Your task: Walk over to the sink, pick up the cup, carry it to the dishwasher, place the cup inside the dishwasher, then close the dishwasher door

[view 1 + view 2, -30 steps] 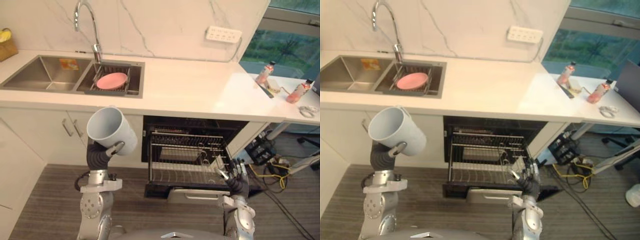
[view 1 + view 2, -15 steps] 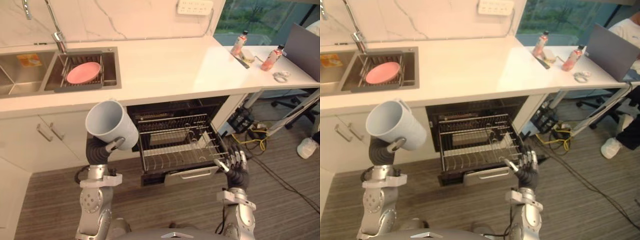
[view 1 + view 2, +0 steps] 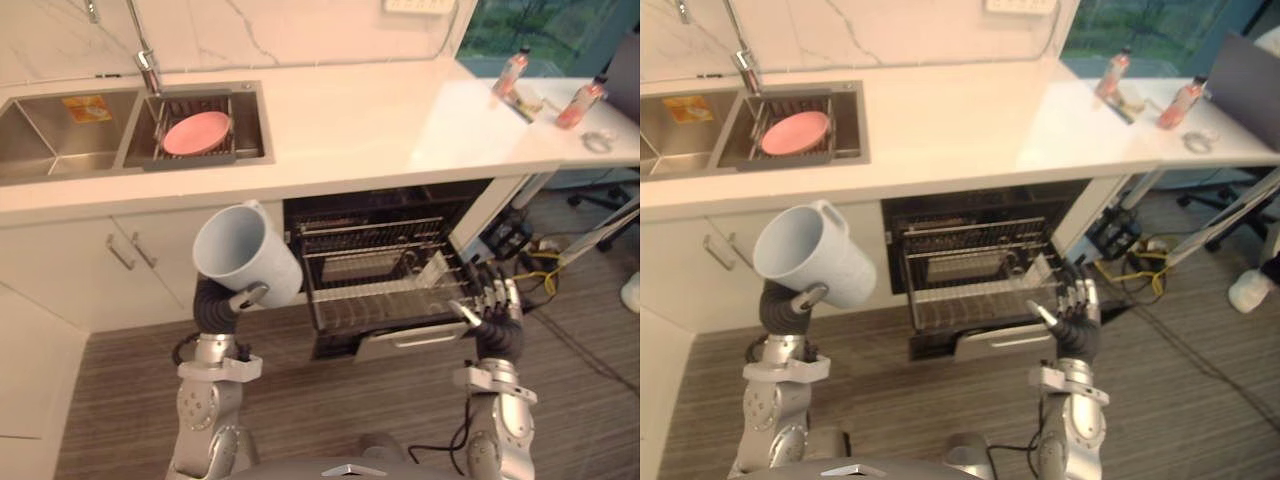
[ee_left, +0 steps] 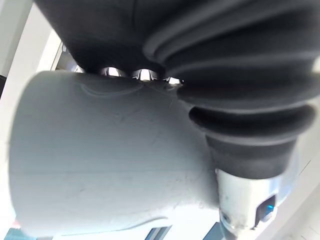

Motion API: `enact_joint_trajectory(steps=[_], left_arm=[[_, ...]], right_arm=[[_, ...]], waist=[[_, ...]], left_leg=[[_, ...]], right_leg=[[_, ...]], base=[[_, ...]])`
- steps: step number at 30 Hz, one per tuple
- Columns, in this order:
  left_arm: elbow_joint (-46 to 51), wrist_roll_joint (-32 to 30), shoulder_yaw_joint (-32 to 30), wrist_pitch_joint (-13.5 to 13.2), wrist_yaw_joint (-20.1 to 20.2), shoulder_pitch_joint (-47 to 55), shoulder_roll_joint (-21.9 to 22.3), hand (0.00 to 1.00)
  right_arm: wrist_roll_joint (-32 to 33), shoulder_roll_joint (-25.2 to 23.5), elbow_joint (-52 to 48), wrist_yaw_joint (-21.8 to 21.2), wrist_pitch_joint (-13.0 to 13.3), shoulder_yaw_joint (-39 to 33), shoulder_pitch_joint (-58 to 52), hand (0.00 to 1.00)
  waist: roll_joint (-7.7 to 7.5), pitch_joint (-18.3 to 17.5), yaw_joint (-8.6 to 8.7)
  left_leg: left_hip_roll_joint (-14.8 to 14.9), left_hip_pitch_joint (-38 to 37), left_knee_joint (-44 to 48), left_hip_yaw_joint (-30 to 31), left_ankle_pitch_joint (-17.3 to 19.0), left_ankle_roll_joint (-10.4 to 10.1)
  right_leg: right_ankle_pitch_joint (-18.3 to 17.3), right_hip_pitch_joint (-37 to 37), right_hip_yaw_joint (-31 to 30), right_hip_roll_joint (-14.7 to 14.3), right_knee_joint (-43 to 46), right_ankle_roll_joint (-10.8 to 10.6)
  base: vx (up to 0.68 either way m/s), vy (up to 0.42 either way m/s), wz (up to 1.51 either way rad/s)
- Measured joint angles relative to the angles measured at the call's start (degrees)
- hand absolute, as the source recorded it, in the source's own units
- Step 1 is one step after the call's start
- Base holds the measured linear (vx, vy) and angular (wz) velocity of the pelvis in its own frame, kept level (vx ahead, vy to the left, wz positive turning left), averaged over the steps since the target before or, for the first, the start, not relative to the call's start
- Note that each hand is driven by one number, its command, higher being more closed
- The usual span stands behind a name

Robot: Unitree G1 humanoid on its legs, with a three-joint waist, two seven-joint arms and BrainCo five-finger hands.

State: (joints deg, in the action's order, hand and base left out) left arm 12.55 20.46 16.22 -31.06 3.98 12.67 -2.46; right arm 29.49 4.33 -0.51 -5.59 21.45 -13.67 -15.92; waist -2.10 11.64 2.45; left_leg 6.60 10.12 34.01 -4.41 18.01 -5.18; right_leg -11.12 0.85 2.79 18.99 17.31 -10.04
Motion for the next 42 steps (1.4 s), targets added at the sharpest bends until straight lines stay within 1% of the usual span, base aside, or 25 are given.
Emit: enact_joint_trajectory(steps=[1, 2, 3, 4, 5, 7, 8, 10, 11, 12, 13, 15, 17, 20, 24, 26, 28, 29, 30, 32, 33, 34, 36, 38, 42], left_arm=[[-0.54, 0.19, -1.26, 0.87, -0.1, 0.74, -0.29, 1.0], [-0.79, 0.31, -3.2, 1.18, -0.17, 1.49, -1.11, 1.0], [-0.88, 0.44, -4.09, 1.21, -0.16, 1.9, -1.53, 1.0], [-0.9, 0.78, -4.83, 1.18, -0.11, 2.35, -2.34, 1.0], [-0.89, 0.79, -4.77, 1.12, 0.07, 2.37, -2.96, 1.0], [-0.92, 0.75, -4.58, 0.78, 0.79, 1.41, -3.84, 1.0], [-1.02, 0.74, -4.49, 0.78, 1.06, 1.12, -3.79, 1.0], [-1.91, 0.7, -3.44, 0.79, 1.28, 0.84, -3.64, 1.0], [-2.21, 0.69, -3.11, 0.85, 1.26, 0.86, -3.63, 1.0], [-2.33, 0.63, -2.5, 0.87, 1.28, 0.85, -3.61, 1.0], [-2.56, 0.61, -2.08, 1.04, 1.24, 1.13, -3.11, 1.0], [-2.46, 0.5, -1.44, 1.04, 1.03, 1.35, -3.01, 1.0], [-2.46, -0.54, -1.37, 1.14, 0.22, 1.41, -3.07, 1.0], [-2.43, -2.22, -0.27, 1.33, -0.23, 1.45, -2.94, 1.0], [-2.41, -4.77, -0.27, 1.9, -2.18, 1.39, -3.21, 1.0], [-2.3, -5.08, -0.31, 2.39, -3.95, 1.95, -3.11, 1.0], [-1.66, -5.85, -0.21, 2.41, -4.86, 3.03, -2.99, 1.0], [-1.86, -6.15, 0.17, 2.46, -5.02, 4.16, -2.95, 1.0], [-1.87, -6.39, 0.43, 2.48, -4.98, 4.6, -2.98, 1.0], [-1.85, -7.31, 0.58, 2.41, -4.76, 5.25, -2.82, 1.0], [-2.05, -7.87, 0.46, 2.31, -4.86, 5.16, -2.51, 1.0], [-2.34, -8.38, 0.2, 2.3, -5.18, 5.1, -2.42, 1.0], [-2.18, -8.36, -0.28, 2.23, -6.08, 4.06, -2.32, 1.0], [-2.14, -8.38, -0.22, 2.24, -7.72, 2.97, -2.22, 1.0], [-1.69, -11.34, 0.18, 2.22, -10.01, 1.66, -2.23, 1.0]], right_arm=[[-0.02, -1.14, 0.14, -0.56, -0.55, 0.45, -0.15, 0.0], [-0.27, -2.17, 0.71, -1.79, -0.54, 1.99, -0.04, 0.0], [-0.79, -2.26, 1.18, -2.04, -0.54, 3.08, 0.23, 0.0], [-2.72, -2.31, 1.64, -2.0, -0.74, 4.44, 0.84, 0.0], [-3.52, -2.32, 1.43, -1.85, -0.77, 5.05, 1.03, 0.0], [-5.2, -2.45, 1.41, -1.08, -1.46, 6.55, 2.77, 0.0], [-5.25, -2.47, 1.41, -0.8, -1.69, 6.68, 2.99, 0.0], [-5.23, -2.43, 1.42, 0.74, -2.11, 6.67, 3.57, 0.0], [-5.22, -2.46, 1.44, 0.76, -2.14, 6.69, 3.38, 0.0], [-5.21, -2.47, 1.44, 0.74, -2.13, 6.71, 3.07, 0.0], [-5.15, -2.09, 1.57, 0.76, -2.14, 6.69, 1.6, 0.0], [-5.04, -1.33, 1.48, 0.78, -2.14, 6.73, 0.47, 0.0], [-4.89, -1.19, 1.24, 0.8, -2.07, 6.69, 0.65, 0.0], [-4.68, -1.11, 1.1, 0.84, -1.9, 6.4, 0.77, 0.0], [-4.64, -2.69, -1.02, 0.79, -1.92, 6.76, 0.89, 0.0], [-4.53, -2.83, -1.31, 0.62, -1.95, 6.99, 2.17, 0.0], [-4.44, -2.37, -2.97, 0.64, -2.13, 8.0, 2.81, 0.0], [-4.07, -2.04, -3.45, 0.6, -2.12, 8.48, 2.86, 0.0], [-3.93, -1.98, -3.46, 0.61, -2.14, 8.58, 2.91, 0.0], [-3.92, -1.95, -3.45, 0.66, -2.19, 9.03, 3.06, 0.0], [-3.93, -1.6, -3.2, 0.65, -2.51, 9.07, 3.03, 0.0], [-3.95, -2.12, -2.89, 0.63, -3.06, 9.32, 2.48, 0.0], [-4.14, -2.25, -3.16, 0.53, -3.02, 10.67, 3.09, 0.0], [-4.91, -2.16, -2.85, 0.53, -3.11, 12.58, 5.5, 0.0], [-4.51, -2.08, -2.85, 0.01, -3.11, 12.97, 8.32, 0.0]], waist=[[0.58, -0.07, -1.11], [1.1, 0.14, -2.3], [0.93, 0.07, -2.4], [1.0, -0.13, -2.09], [1.31, -0.5, -1.99], [0.34, -1.87, -1.35], [0.13, -2.0, -1.35], [0.31, -2.05, -1.45], [0.8, -1.98, -1.41], [1.24, -2.01, -1.31], [2.46, -2.54, -0.87], [3.14, -3.12, -0.98], [3.0, -3.98, -0.97], [3.66, -4.87, -1.14], [3.18, -5.2, -1.54], [2.65, -4.6, -2.22], [3.96, -3.3, -2.76], [4.22, -3.13, -3.27], [4.38, -3.26, -3.36], [5.26, -3.61, -3.06], [5.68, -3.52, -2.5], [4.68, -4.02, -2.32], [2.9, -4.01, -2.09], [2.86, -3.76, -2.78], [3.34, -3.52, -2.93]], left_leg=[[0.47, -0.71, 0.66, -3.86, 2.09, 2.21], [0.97, -2.29, -1.42, -8.73, 1.85, 3.42], [0.94, -3.42, -2.89, -10.42, 1.59, 3.81], [1.25, -5.41, -5.78, -12.6, 0.74, 4.4], [1.25, -6.37, -7.74, -13.48, 0.06, 4.83], [0.33, -7.42, -12.55, -15.66, -1.85, 6.13], [-0.09, -7.6, -13.4, -16.1, -2.25, 6.5], [-1.82, -9.82, -16.35, -16.3, -2.94, 7.11], [-2.0, -10.36, -16.61, -16.39, -2.94, 7.11], [-2.58, -11.12, -16.64, -16.47, -2.92, 7.13], [-2.41, -11.98, -17.13, -16.04, -3.08, 6.96], [-2.29, -13.24, -17.29, -15.88, -3.23, 6.71], [-2.33, -12.48, -15.91, -15.76, -2.94, 6.05], [-2.22, -13.99, -22.37, -13.63, -5.0, 4.75], [-3.1, -13.71, -21.67, -13.78, -5.12, 4.93], [-1.7, -7.85, -8.02, -14.62, -4.74, 4.31], [2.52, -1.99, 7.59, -14.09, -5.18, 3.39], [4.64, -0.1, 10.89, -13.56, -2.98, 3.35], [5.22, -0.09, 9.62, -13.02, -2.19, 3.32], [6.28, -0.76, -1.7, -11.17, -2.66, 3.07], [6.4, -1.48, -9.32, -9.99, -6.73, 1.76], [3.74, -3.45, -13.41, -11.08, -8.38, 2.32], [1.27, -3.86, -15.85, -12.16, -10.4, 3.48], [0.49, -3.38, -14.73, -12.15, -10.15, 3.94], [-0.01, -4.56, -15.35, -11.06, -9.81, 4.15]], right_leg=[[4.45, 2.46, 2.05, 1.38, 1.7, 6.57], [6.19, 6.36, 7.78, 3.63, 6.69, 12.8], [5.77, 7.71, 10.78, 3.93, 9.99, 12.24], [3.98, 8.02, 14.53, 2.45, 13.81, 9.07], [2.66, 7.91, 16.83, 0.8, 15.06, 7.1], [-0.51, 5.94, 21.17, -6.16, 14.02, 3.8], [-1.01, 5.46, 22.19, -7.73, 12.86, 3.81], [-3.28, 3.13, 24.97, -12.39, 6.67, 6.42], [-3.07, 2.72, 24.97, -13.43, 3.97, 7.48], [0.79, 1.9, 24.82, -15.15, -1.94, 10.96], [2.75, -0.34, 24.69, -16.21, -5.38, 10.8], [5.17, -3.95, 23.77, -17.73, -11.08, 10.78], [7.04, -5.55, 22.51, -17.94, -14.53, 10.83], [7.65, -5.7, 20.4, -18.15, -15.22, 9.89], [8.46, -5.65, 19.62, -17.53, -16.43, 9.18], [8.72, -6.04, 19.21, -16.36, -16.36, 8.88], [8.89, -8.17, 19.26, -16.99, -16.91, 8.87], [8.16, -8.85, 18.78, -17.15, -16.79, 9.29], [7.87, -8.99, 18.33, -17.02, -16.57, 9.1], [7.71, -8.72, 17.26, -16.82, -16.5, 8.59], [7.93, -8.59, 16.73, -16.51, -16.53, 7.37], [7.93, -8.38, 15.68, -14.74, -16.95, 6.93], [9.0, -6.78, 13.44, -13.08, -17.29, 5.56], [10.44, -6.59, 12.29, -12.74, -17.88, 4.54], [10.52, -6.98, 11.33, -12.26, -17.85, 4.47]], base=[[0.06, 0.501, -1.53], [0.06, 0.484, -1.64], [0.08, 0.408, -1.42], [0.08, 0.282, -0.89], [0.16, 0.292, -0.79], [0.2, 0.242, -0.46], [0.17, 0.165, -0.34], [0.12, 0.05, -0.38], [0.09, 0.0, -0.32], [0.12, -0.003, -0.14], [0.11, -0.004, -0.16], [0.13, -0.033, -0.28], [0.05, -0.037, -0.36], [-0.01, 0.01, -0.29], [0.03, 0.08, -0.03], [-0.04, 0.059, -0.01], [-0.07, 0.101, -0.14], [-0.05, 0.143, -0.25], [-0.04, 0.18, -0.32], [0.01, 0.138, -0.18], [0.09, 0.255, -0.05], [0.1, 0.245, -0.04], [0.11, 0.182, -0.01], [0.06, 0.077, -0.17], [0.0, 0.029, -0.14]])
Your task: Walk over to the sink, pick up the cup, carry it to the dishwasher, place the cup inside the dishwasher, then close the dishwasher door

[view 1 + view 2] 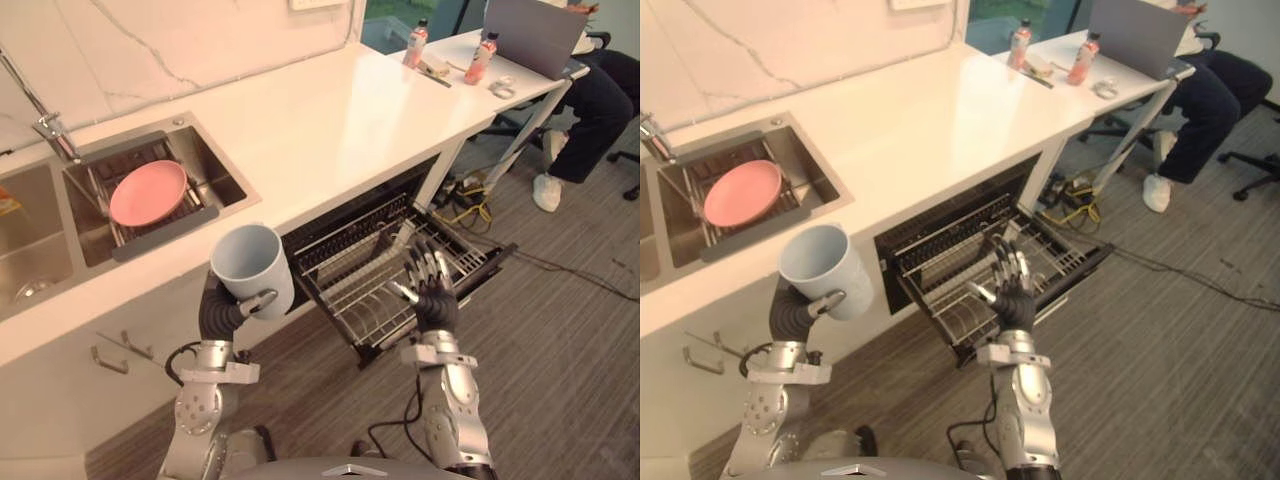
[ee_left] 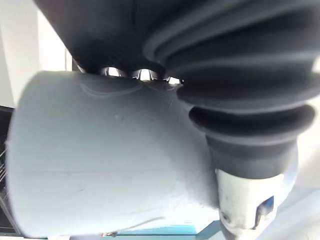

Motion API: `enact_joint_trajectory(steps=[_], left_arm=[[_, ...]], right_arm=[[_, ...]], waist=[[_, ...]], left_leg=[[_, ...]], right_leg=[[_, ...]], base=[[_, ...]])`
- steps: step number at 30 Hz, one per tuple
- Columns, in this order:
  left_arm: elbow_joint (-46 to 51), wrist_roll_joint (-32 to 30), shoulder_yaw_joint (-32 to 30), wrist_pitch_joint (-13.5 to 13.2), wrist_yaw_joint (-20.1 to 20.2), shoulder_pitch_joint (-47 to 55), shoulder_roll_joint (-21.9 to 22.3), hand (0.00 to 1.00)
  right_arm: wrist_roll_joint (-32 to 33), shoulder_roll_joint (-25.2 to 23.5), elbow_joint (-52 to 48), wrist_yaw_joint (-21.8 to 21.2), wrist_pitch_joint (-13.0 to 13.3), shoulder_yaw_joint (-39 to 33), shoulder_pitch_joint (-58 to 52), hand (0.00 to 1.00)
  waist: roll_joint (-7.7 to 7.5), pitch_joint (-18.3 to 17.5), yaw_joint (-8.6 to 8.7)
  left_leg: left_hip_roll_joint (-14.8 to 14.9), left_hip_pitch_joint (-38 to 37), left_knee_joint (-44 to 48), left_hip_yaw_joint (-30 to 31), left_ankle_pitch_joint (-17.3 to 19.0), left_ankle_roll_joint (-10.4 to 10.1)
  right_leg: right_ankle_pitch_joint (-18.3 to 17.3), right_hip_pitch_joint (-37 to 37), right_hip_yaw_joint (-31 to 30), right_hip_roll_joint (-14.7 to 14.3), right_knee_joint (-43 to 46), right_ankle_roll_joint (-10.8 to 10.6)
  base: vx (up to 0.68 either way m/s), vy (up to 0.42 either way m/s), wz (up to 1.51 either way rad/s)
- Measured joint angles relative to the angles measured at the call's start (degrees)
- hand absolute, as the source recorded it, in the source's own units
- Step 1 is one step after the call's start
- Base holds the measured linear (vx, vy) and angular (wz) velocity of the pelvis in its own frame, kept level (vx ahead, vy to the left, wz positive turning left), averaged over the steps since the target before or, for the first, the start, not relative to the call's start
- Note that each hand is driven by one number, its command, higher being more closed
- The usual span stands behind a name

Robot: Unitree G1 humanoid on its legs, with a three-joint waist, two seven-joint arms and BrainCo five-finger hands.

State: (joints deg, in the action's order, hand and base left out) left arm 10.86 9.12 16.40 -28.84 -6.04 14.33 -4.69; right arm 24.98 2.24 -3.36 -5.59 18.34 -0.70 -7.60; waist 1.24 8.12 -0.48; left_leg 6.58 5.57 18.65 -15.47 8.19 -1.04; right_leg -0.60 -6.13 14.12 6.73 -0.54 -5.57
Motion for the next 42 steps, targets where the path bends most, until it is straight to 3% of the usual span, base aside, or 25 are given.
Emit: enact_joint_trajectory(steps=[3, 6, 8, 12, 16, 19, 27, 32, 42], left_arm=[[0.43, -3.33, 0.06, 0.01, -2.6, -1.37, -0.55, 1.0], [1.17, -8.49, 0.05, -0.09, -7.95, -5.42, -1.18, 1.0], [1.2, -13.54, 0.19, -0.62, -14.31, -9.27, -1.1, 1.0], [1.02, -21.22, 2.23, -0.51, -22.96, -13.82, -0.91, 1.0], [-0.7, -30.89, 5.16, 0.89, -30.38, -16.61, -0.86, 1.0], [-1.9, -35.89, 6.67, 2.57, -33.78, -18.23, -0.83, 1.0], [-4.08, -38.74, 9.24, 5.87, -34.84, -19.32, -0.86, 1.0], [-5.79, -38.65, 11.18, 7.25, -33.44, -19.34, -0.87, 1.0], [-7.16, -38.77, 12.01, 8.12, -32.45, -19.34, -1.03, 1.0]], right_arm=[[2.19, 0.2, -0.22, -1.75, 0.0, 0.04, -0.02, 0.0], [4.34, 0.34, -1.68, -3.35, 0.0, 0.91, 0.0, 0.0], [4.5, 0.57, -5.99, -4.23, 0.19, 2.8, 0.26, 0.0], [4.88, 0.52, -10.21, -6.0, 0.66, 5.21, 2.96, 0.0], [5.1, 0.53, -11.98, -8.11, 0.74, 7.43, 4.0, 0.0], [5.14, 0.59, -11.99, -8.47, 0.69, 9.4, 4.18, 0.0], [6.01, 0.62, -12.18, -7.96, -1.2, 14.18, 7.68, 0.0], [3.85, 0.67, -12.17, -8.08, -2.53, 17.17, 8.48, 0.0], [3.85, 3.26, -12.17, -8.03, -5.08, 18.67, 10.2, 0.0]], waist=[[-0.01, 0.01, 0.15], [-0.02, -0.02, 0.33], [0.12, -0.15, 0.48], [-0.04, -0.26, 0.6], [-0.36, -0.59, 0.61], [-1.07, -1.06, 0.59], [-1.38, -1.27, 0.64], [-2.45, -2.06, 0.41], [-2.57, -2.77, -0.09]], left_leg=[[-0.18, -1.2, -1.43, -0.36, -0.14, -0.04], [-0.77, -2.87, -3.8, -1.16, -0.94, 0.01], [-1.27, -3.06, -5.0, -1.57, -1.83, 0.16], [-1.85, -3.23, -5.86, -1.89, -2.59, 0.39], [-2.13, -3.75, -6.45, -1.88, -2.76, 0.48], [-2.4, -3.73, -7.73, -2.12, -3.51, 0.47], [-2.61, -4.03, -7.69, -2.24, -3.52, 0.48], [-2.7, -4.19, -7.59, -2.25, -3.53, 0.5], [-2.95, -4.64, -7.55, -2.33, -3.57, 0.58]], right_leg=[[-0.08, 0.02, -0.98, 0.06, -0.21, 0.2], [0.12, -0.29, -1.64, 0.21, -0.3, 0.25], [0.72, 0.04, -1.91, 0.47, -0.88, 0.19], [2.44, -0.22, -2.27, 0.52, -2.27, -0.51], [2.6, -0.59, -2.35, 0.59, -2.76, -0.61], [2.75, 0.2, -2.75, 0.64, -2.78, -0.54], [3.69, 0.38, -4.33, 0.65, -3.58, -0.52], [3.72, 0.35, -4.58, 0.76, -3.5, -0.46], [3.69, 0.33, -4.95, 1.09, -2.71, -0.43]], base=[[-0.05, 0.0, -0.17], [-0.05, -0.01, -0.1], [-0.03, 0.0, -0.06], [0.0, -0.005, -0.05], [0.0, 0.0, 0.0], [-0.02, -0.008, -0.04], [-0.04, -0.002, -0.1], [-0.03, -0.004, -0.02], [-0.05, 0.003, -0.01]])
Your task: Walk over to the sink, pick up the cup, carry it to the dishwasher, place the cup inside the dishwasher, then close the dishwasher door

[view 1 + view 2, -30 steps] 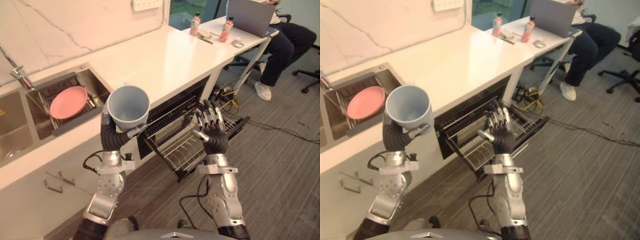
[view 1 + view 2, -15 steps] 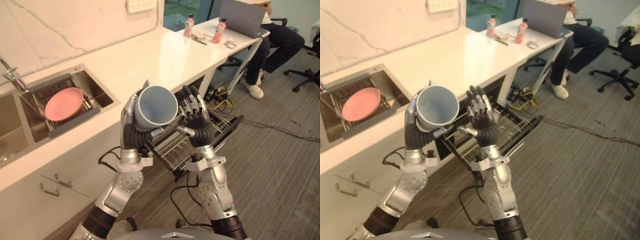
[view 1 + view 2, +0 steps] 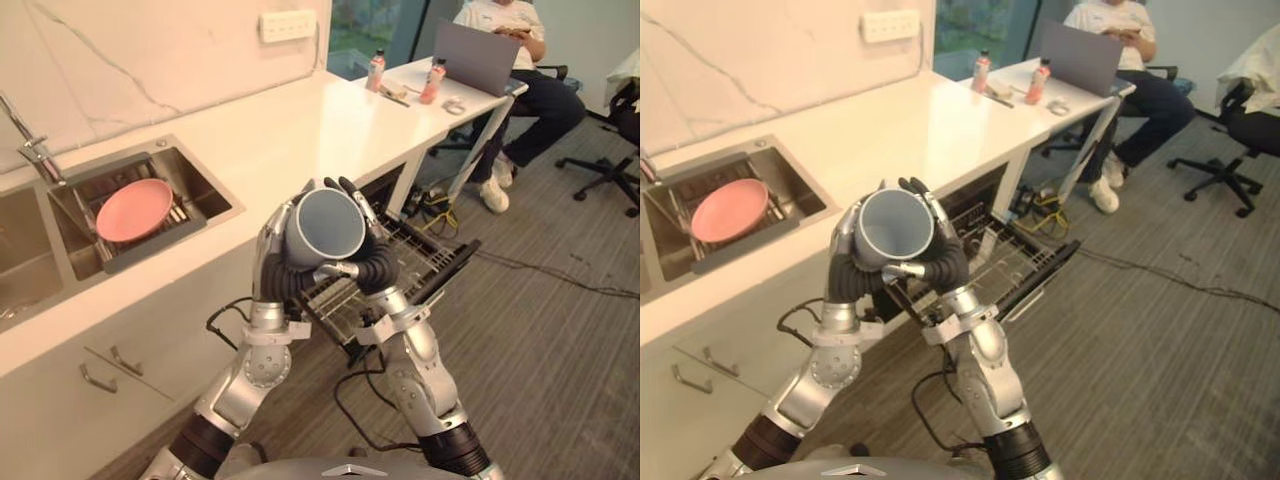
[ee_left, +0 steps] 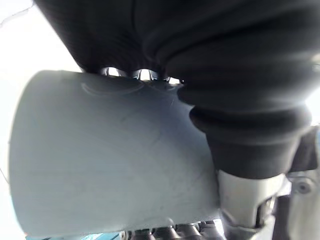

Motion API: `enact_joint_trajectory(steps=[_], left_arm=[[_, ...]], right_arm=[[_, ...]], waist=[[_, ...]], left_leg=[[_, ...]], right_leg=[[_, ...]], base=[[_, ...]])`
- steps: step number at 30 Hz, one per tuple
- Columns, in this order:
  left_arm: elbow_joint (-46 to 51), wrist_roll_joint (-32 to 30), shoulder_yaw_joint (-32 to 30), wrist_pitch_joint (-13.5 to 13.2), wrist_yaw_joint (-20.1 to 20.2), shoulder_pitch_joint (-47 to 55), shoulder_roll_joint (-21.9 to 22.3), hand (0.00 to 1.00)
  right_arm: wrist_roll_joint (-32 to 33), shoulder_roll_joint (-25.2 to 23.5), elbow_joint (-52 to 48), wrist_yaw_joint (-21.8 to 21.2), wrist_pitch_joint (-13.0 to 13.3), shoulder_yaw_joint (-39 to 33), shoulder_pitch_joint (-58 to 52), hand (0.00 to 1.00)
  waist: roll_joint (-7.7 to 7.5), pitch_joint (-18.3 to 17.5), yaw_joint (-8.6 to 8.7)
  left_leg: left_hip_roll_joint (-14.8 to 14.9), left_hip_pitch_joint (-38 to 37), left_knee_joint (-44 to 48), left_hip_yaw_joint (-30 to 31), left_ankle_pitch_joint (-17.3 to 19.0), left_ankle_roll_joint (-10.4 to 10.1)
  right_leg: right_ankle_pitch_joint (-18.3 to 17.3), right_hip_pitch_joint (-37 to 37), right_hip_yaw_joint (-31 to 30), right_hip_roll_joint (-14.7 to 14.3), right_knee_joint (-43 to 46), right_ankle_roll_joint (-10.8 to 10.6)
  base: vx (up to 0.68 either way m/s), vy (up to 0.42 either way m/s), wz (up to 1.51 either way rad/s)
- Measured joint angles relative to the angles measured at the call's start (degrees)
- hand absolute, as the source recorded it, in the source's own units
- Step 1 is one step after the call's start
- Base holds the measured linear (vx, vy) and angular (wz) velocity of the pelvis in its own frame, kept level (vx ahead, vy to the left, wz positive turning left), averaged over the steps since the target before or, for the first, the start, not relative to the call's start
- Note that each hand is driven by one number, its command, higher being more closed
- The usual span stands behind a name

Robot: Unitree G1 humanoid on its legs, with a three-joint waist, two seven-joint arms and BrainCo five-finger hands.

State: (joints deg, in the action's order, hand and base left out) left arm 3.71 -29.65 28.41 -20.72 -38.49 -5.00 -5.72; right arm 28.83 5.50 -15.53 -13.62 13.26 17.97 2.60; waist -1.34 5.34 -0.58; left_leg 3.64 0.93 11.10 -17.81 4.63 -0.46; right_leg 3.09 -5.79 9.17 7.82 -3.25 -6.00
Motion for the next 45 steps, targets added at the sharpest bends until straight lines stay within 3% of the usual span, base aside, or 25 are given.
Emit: enact_joint_trajectory(steps=[3, 4, 13, 17, 23, 24, 28, 34, 39, 42, 45], left_arm=[[-0.05, -1.01, 0.01, 0.42, -0.24, 0.0, 0.0, 1.0], [-0.26, -1.21, 0.03, 0.48, -0.33, 0.0, 0.0, 1.0], [-0.98, -3.15, -0.1, 1.61, -1.49, 0.11, -0.18, 1.0], [-1.0, -3.27, -0.23, 1.64, -1.92, 0.12, -0.47, 1.0], [-1.01, -3.34, -0.23, 1.73, -2.48, 0.12, -0.47, 1.0], [-1.01, -3.62, -0.25, 1.87, -2.49, 0.12, -0.47, 0.0], [-1.02, -8.84, 0.82, 1.97, -2.54, 0.23, -0.8, 0.0], [-1.03, -9.1, 0.48, 1.96, -2.36, 1.0, -0.94, 0.0], [-1.88, -9.87, 0.41, 1.54, -0.67, 4.34, -1.0, 0.0], [-3.88, -6.8, -1.93, 1.62, 1.39, 5.97, -0.95, 0.0], [-4.94, 0.3, -4.56, 1.29, 6.32, 7.07, -0.93, 0.0]], right_arm=[[-0.06, 0.17, -0.01, 0.21, -0.48, 0.05, 0.02, 0.0], [-0.08, 0.38, -0.01, 0.5, -0.68, 0.16, 0.02, 1.0], [-2.79, 2.02, -0.01, 3.08, -1.97, 1.24, 0.02, 1.0], [-8.12, 2.26, -1.34, 5.43, -2.0, 1.4, 0.02, 1.0], [-9.06, 2.25, -1.66, 8.96, -1.61, 2.31, 0.01, 1.0], [-9.05, 2.23, -1.66, 9.29, -1.6, 2.37, 0.01, 1.0], [-9.02, 1.36, -1.98, 13.17, -1.57, 1.06, 0.0, 1.0], [-13.52, 0.82, -2.61, 15.53, -1.65, 0.02, -0.28, 1.0], [-13.98, 0.05, -4.29, 17.33, -1.69, -5.93, -0.31, 1.0], [-13.94, -0.3, -4.05, 17.93, -1.79, -10.41, -0.54, 1.0], [-13.95, 0.49, -3.62, 17.75, -2.68, -14.05, -1.49, 1.0]], waist=[[0.29, -1.01, -0.02], [0.44, -1.17, -0.03], [0.89, -1.58, -0.04], [0.85, -1.61, -0.04], [0.8, -1.64, 0.21], [0.81, -1.64, 0.26], [0.81, -1.64, 0.42], [0.84, -1.65, 0.76], [1.07, -1.77, 0.75], [1.19, -1.79, 0.78], [1.83, -1.42, 1.02]], left_leg=[[-0.04, -0.05, -0.08, 0.0, -0.03, 0.05], [-0.04, -0.04, -0.08, 0.01, -0.05, 0.07], [-0.12, -0.04, -0.07, 0.15, -0.15, 0.14], [-0.22, -0.02, -0.04, 0.26, -0.17, 0.17], [-0.25, 0.01, 0.13, 0.35, -0.16, 0.17], [-0.26, 0.02, 0.17, 0.36, -0.16, 0.17], [-0.34, 0.02, 0.35, 0.44, -0.13, 0.13], [-0.39, 0.03, 0.67, 0.54, 0.16, -0.32], [-0.73, -0.06, 0.78, 0.71, 0.02, -0.09], [-0.88, -0.04, 0.95, 0.97, -0.18, 0.23], [-0.54, 3.24, 3.86, 3.7, 1.05, -0.07]], right_leg=[[0.0, -0.02, 0.01, 0.02, -0.01, -0.01], [0.0, -0.02, 0.01, 0.02, -0.01, -0.02], [0.01, -0.03, 0.09, 0.07, 0.07, -0.02], [0.0, -0.07, 0.2, 0.14, 0.11, -0.03], [-0.03, -0.07, 0.24, 0.21, 0.26, -0.04], [-0.03, -0.06, 0.24, 0.24, 0.27, -0.04], [-0.09, -0.05, 0.29, 0.38, 0.29, -0.12], [-0.1, -0.08, 0.31, 0.51, 0.5, -0.15], [-0.1, -0.27, 0.65, 0.9, 0.68, -0.27], [-0.02, -0.38, 0.89, 1.06, 0.85, -0.42], [-0.15, 0.16, 2.77, 0.9, 1.27, -0.58]], base=[[-0.01, -0.002, 0.0], [0.0, 0.0, 0.0], [-0.01, -0.003, 0.0], [0.0, 0.0, 0.0], [0.0, 0.0, 0.0], [0.0, 0.0, 0.0], [0.0, 0.0, 0.0], [0.0, 0.0, 0.0], [0.0, 0.0, 0.0], [0.0, 0.0, 0.04], [-0.08, 0.007, 0.35]])
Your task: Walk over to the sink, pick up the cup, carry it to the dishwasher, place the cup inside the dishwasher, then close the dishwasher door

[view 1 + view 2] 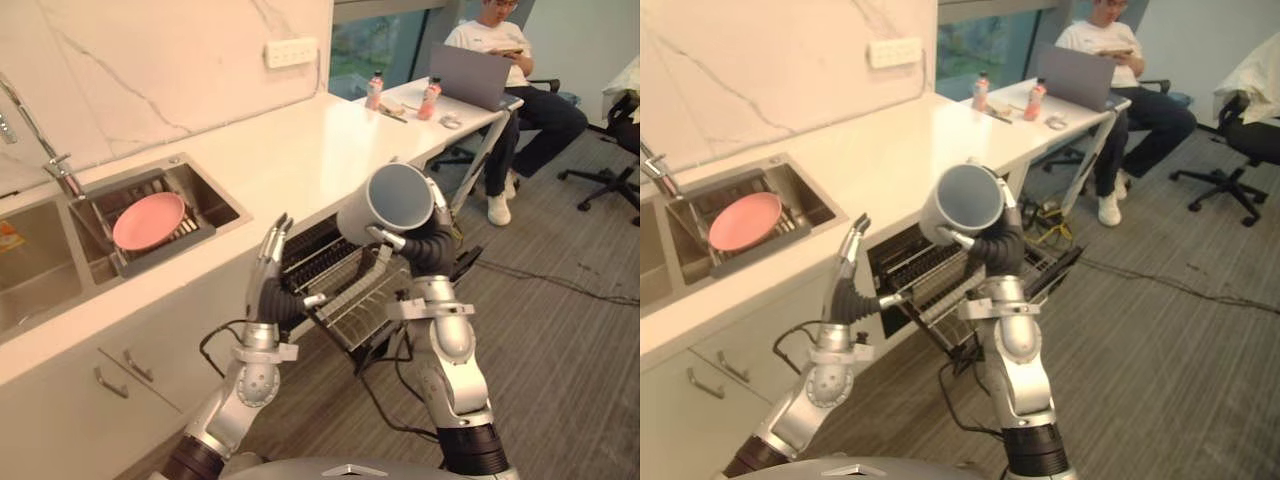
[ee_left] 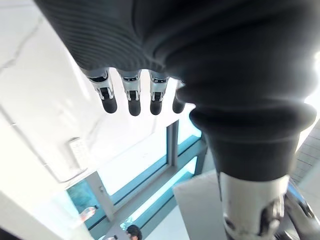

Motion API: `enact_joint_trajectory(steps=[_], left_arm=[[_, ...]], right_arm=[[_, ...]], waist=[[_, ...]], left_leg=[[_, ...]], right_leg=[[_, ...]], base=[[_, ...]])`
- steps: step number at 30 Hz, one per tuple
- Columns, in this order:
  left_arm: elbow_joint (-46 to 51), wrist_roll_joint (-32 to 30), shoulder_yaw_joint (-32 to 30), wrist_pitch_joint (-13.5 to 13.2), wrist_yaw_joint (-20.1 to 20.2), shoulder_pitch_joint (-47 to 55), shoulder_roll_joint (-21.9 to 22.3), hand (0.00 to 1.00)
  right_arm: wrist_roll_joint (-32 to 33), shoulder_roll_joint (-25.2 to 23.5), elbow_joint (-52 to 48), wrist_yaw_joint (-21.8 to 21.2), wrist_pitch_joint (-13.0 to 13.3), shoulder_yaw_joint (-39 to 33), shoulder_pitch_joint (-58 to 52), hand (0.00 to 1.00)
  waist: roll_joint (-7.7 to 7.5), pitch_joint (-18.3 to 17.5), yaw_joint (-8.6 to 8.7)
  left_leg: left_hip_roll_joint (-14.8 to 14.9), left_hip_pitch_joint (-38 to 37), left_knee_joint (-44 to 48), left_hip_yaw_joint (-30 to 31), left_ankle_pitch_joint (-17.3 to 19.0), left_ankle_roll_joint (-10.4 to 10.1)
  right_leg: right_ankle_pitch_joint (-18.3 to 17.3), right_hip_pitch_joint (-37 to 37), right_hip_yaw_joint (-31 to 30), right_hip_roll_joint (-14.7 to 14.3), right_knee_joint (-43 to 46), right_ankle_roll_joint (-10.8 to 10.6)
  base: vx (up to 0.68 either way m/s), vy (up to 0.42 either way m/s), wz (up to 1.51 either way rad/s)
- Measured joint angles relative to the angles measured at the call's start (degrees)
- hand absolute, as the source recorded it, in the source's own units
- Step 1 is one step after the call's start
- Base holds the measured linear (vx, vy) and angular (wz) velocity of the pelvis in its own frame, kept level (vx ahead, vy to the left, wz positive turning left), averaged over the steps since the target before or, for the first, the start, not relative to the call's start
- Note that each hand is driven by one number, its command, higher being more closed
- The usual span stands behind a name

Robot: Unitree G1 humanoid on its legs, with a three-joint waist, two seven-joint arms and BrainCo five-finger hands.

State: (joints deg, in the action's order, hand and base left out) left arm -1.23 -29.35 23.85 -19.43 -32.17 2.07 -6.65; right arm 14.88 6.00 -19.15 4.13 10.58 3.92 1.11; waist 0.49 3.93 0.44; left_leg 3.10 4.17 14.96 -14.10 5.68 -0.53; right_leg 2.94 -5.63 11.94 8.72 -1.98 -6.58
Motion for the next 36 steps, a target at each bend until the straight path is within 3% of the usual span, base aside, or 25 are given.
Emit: enact_joint_trajectory(steps=[2, 5, 7, 9, 11, 14, 20, 26, 29, 33, 36], left_arm=[[0.23, 3.12, -0.92, -2.16, 3.02, -0.05, -0.02, 0.0], [0.4, 7.71, -2.81, -4.67, 6.43, -4.81, -0.18, 0.0], [-2.11, 13.1, -4.37, -3.66, 9.02, -10.4, -0.9, 0.0], [-3.8, 18.08, -5.96, -1.09, 11.79, -11.05, -1.51, 0.0], [-5.78, 22.6, -6.33, 1.71, 14.34, -9.64, -1.79, 0.0], [-9.14, 29.43, -7.51, 4.16, 19.4, -6.29, -1.75, 0.0], [-13.34, 34.34, -9.67, 2.64, 24.83, -5.98, -1.19, 0.0], [-21.03, 41.21, -13.51, 2.54, 27.6, -6.48, 0.28, 0.0], [-24.65, 43.76, -16.99, 3.25, 28.25, -7.68, 1.38, 0.0], [-31.94, 48.25, -23.58, 5.3, 31.68, -8.5, 3.02, 0.0], [-34.25, 50.5, -26.73, 5.74, 33.46, -8.63, 3.39, 0.0]], right_arm=[[0.02, 2.82, 4.06, 0.19, -0.38, -1.92, 2.97, 1.0], [-0.78, 7.8, 18.45, 1.46, -0.93, -5.09, 20.38, 1.0], [-1.87, 11.76, 24.03, 4.19, -2.35, -7.46, 31.86, 1.0], [-1.94, 14.72, 24.95, 5.41, -4.36, -7.48, 36.28, 1.0], [-3.81, 16.52, 24.94, 6.39, -5.82, -7.54, 36.98, 1.0], [-5.08, 17.29, 27.53, 7.14, -8.9, -9.99, 37.48, 1.0], [-5.66, 21.24, 31.86, 7.06, -12.15, -11.09, 40.76, 1.0], [-5.64, 21.64, 36.96, 5.92, -13.65, -11.19, 43.95, 1.0], [-5.35, 21.62, 39.0, 3.65, -14.46, -10.75, 47.27, 1.0], [-5.04, 21.57, 44.1, 0.21, -15.27, -6.85, 51.14, 1.0], [-4.52, 21.17, 48.93, 0.06, -15.92, -4.91, 53.79, 1.0]], waist=[[1.75, 1.61, -0.01], [3.59, 10.46, -1.01], [3.75, 17.42, -1.83], [3.94, 20.97, -2.23], [3.89, 21.01, -2.74], [3.42, 22.0, -3.82], [3.28, 22.47, -5.44], [3.19, 23.02, -6.71], [3.21, 23.75, -6.87], [2.76, 24.42, -8.46], [2.59, 24.52, -9.12]], left_leg=[[1.26, 6.0, 4.45, 1.91, 1.07, -0.1], [1.47, 14.39, 7.03, 3.74, 0.53, -0.84], [1.24, 20.92, 6.77, 4.1, -1.12, -2.68], [1.27, 23.44, 6.8, 5.16, -4.0, -2.64], [1.11, 26.25, 6.53, 5.92, -4.89, -2.29], [0.63, 26.89, 5.72, 6.84, -7.51, 0.4], [0.58, 29.11, 2.96, 9.2, -9.34, -0.53], [0.82, 30.64, 1.83, 9.85, -10.48, -0.65], [0.85, 32.6, 1.85, 10.98, -10.85, -0.88], [1.14, 33.92, 1.86, 11.46, -10.9, -1.02], [1.18, 35.31, 1.85, 12.56, -11.15, -1.36]], right_leg=[[-0.16, 3.76, 1.73, -0.77, 1.67, -0.22], [-0.25, 13.81, 1.85, -0.41, 8.12, 0.15], [0.01, 21.93, 3.34, 1.05, 13.13, 1.16], [-0.85, 25.86, 3.92, 1.56, 16.68, 2.09], [-1.97, 29.61, 4.28, 1.95, 19.34, 2.59], [-5.03, 32.91, 4.71, 2.95, 25.65, 3.1], [-8.15, 36.58, 6.6, 3.32, 29.07, 4.57], [-9.54, 38.73, 7.84, 3.65, 31.02, 5.22], [-9.77, 39.97, 9.13, 3.77, 31.33, 5.48], [-9.99, 40.6, 10.78, 3.96, 31.43, 5.67], [-10.17, 41.17, 12.17, 3.96, 31.52, 5.95]], base=[[-0.15, 0.033, 0.38], [-0.32, 0.1, 0.04], [-0.28, 0.038, 0.21], [-0.2, -0.019, 0.13], [-0.07, -0.045, 0.05], [0.08, -0.099, 0.14], [0.02, -0.105, 0.19], [0.01, -0.069, 0.11], [0.02, -0.038, 0.17], [0.03, -0.033, 0.07], [0.03, -0.03, 0.16]])
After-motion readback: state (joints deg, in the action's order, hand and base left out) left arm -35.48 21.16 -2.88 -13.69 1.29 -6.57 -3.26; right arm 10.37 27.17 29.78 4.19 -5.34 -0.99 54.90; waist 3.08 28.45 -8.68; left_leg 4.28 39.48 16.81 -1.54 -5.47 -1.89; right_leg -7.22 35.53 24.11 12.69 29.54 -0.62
